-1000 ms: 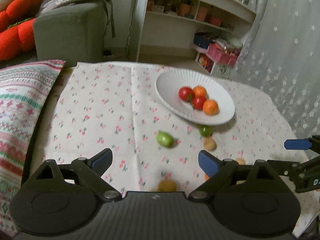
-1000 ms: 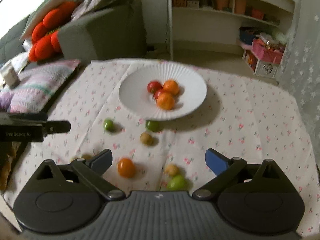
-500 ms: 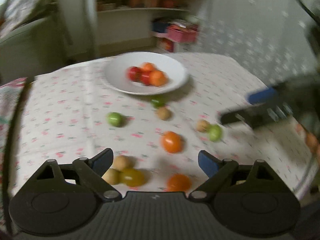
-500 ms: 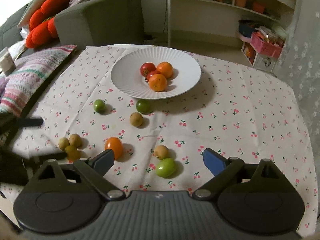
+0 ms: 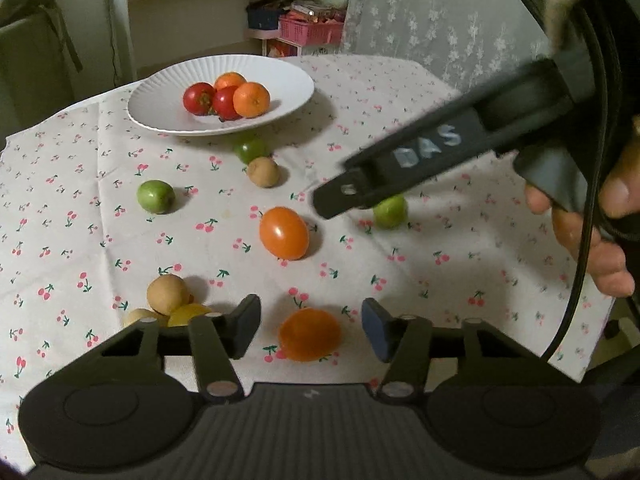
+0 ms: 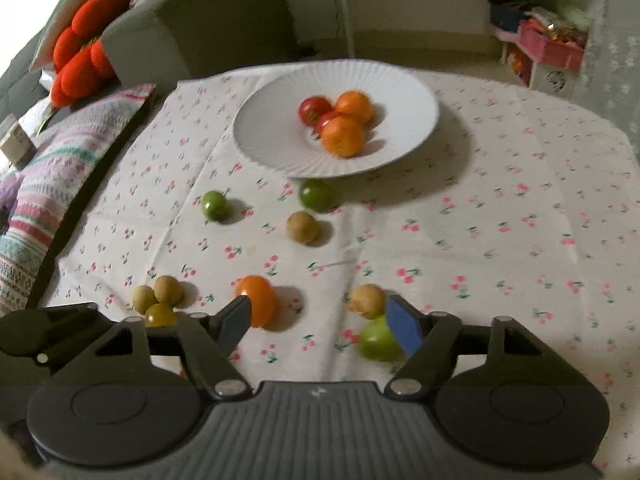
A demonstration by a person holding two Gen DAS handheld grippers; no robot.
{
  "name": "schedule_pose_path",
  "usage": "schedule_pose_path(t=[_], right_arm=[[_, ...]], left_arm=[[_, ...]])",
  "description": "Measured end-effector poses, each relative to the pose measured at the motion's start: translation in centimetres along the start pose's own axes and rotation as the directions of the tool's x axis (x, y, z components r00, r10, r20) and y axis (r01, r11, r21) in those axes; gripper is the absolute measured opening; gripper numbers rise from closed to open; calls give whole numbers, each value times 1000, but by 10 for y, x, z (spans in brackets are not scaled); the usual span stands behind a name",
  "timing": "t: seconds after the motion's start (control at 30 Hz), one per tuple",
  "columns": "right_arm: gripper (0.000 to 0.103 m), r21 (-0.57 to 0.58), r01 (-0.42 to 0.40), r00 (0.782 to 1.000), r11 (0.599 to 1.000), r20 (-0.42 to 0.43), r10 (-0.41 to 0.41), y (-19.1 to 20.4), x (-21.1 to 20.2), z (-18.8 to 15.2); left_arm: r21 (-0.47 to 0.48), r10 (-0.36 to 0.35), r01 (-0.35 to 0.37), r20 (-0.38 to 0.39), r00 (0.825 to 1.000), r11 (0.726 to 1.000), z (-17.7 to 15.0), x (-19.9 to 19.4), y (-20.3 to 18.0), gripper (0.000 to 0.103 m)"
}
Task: Organize fruits
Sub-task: 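Grasp an orange tomato with the left tool while the right tool grasps another, then carry both orange tomatoes over the white plate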
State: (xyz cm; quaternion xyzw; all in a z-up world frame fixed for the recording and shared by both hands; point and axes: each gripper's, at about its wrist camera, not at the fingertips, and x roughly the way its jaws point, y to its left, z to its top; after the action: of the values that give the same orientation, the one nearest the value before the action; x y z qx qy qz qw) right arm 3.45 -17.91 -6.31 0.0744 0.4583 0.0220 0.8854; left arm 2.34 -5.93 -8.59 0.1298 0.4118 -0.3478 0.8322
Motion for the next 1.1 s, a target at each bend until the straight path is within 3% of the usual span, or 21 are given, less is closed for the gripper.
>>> schedule_pose_path(t=[0.17, 0.33, 0.57, 0.7, 1.1], right_arm=[[62, -54, 3, 1000, 999, -2, -3, 12, 11, 3], [58, -41, -14, 1000, 999, -15, 13, 15, 21, 6], [45, -37, -55, 998, 998, -44, 53, 19, 33, 4], [27, -56, -60, 997, 997, -50, 57, 24, 36, 0], [27, -44, -73, 997, 996, -10, 72, 19, 23, 6]], left_arm=[[32, -2, 3, -28, 1000, 999, -4, 6, -4, 22], [13, -16, 16, -29, 999, 1000, -4, 7, 1, 21], [-8, -21, 21, -33, 999, 1000, -2, 7, 7, 21], [-7, -13, 12, -24, 1000, 1000, -1, 5, 7, 21], [-22, 9, -9, 35, 999, 1000, 10, -10, 16, 21]])
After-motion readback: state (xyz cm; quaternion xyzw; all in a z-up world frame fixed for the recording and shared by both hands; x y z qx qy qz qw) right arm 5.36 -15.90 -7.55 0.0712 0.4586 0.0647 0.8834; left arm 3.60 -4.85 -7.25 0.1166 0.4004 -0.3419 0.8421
